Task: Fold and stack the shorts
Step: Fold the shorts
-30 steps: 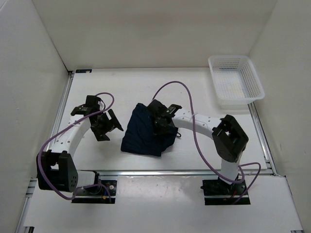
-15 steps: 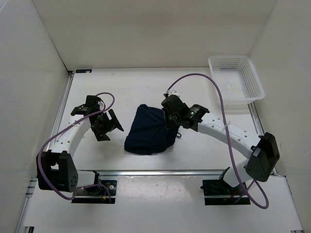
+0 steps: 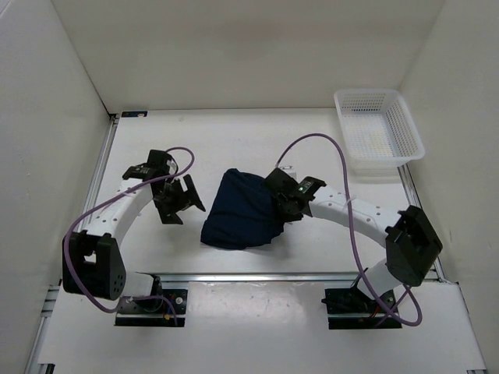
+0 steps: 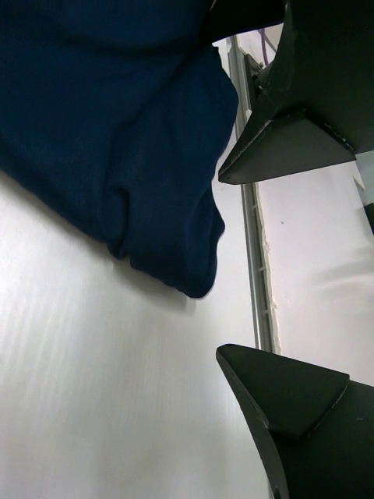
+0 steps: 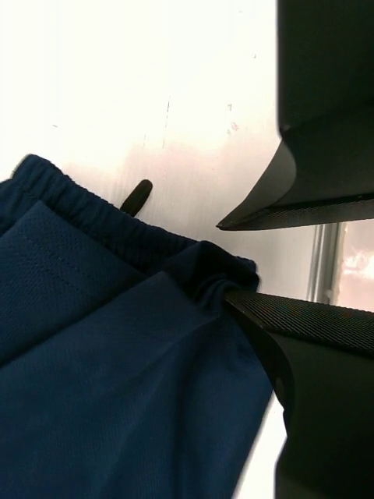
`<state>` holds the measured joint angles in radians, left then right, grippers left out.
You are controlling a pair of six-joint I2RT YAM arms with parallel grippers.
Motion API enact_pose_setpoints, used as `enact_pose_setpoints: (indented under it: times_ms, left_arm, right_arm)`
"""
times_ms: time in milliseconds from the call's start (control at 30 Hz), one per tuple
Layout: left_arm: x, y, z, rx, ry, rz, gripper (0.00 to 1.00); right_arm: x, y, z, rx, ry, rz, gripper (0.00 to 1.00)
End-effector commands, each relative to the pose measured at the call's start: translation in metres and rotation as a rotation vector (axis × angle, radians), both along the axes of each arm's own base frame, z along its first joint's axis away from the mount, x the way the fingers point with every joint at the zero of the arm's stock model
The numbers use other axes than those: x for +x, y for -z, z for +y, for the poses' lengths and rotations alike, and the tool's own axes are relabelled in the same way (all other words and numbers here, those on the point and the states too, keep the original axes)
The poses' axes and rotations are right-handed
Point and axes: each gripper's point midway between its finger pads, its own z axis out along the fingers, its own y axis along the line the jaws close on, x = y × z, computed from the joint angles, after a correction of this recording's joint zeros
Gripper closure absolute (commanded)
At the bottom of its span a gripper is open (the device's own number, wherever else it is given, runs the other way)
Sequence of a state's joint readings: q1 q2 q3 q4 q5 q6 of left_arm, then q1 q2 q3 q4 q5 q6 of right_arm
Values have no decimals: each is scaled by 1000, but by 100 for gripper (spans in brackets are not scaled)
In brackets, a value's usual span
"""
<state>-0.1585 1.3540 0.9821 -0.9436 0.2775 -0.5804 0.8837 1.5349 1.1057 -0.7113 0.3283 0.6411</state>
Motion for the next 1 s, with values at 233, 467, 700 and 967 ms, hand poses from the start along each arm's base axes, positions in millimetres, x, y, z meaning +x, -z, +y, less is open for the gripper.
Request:
enact_pose_setpoints:
  times_ms: [233, 467, 700, 967]
  left_arm:
    - [29, -16, -61, -121, 106, -44, 9]
    - [13, 38, -81, -50, 188, 96, 28]
    - [-32, 57, -95, 16, 247, 153, 44]
    - [-67, 36, -103, -44, 279, 117, 44]
  right_arm:
    - [17, -81, 30, 207, 4, -136, 73]
    - [-10, -6, 59, 261, -88, 79, 90]
    - [-34, 80, 20, 74, -56, 220, 100]
    - [-16, 35, 6, 88, -39, 111, 100]
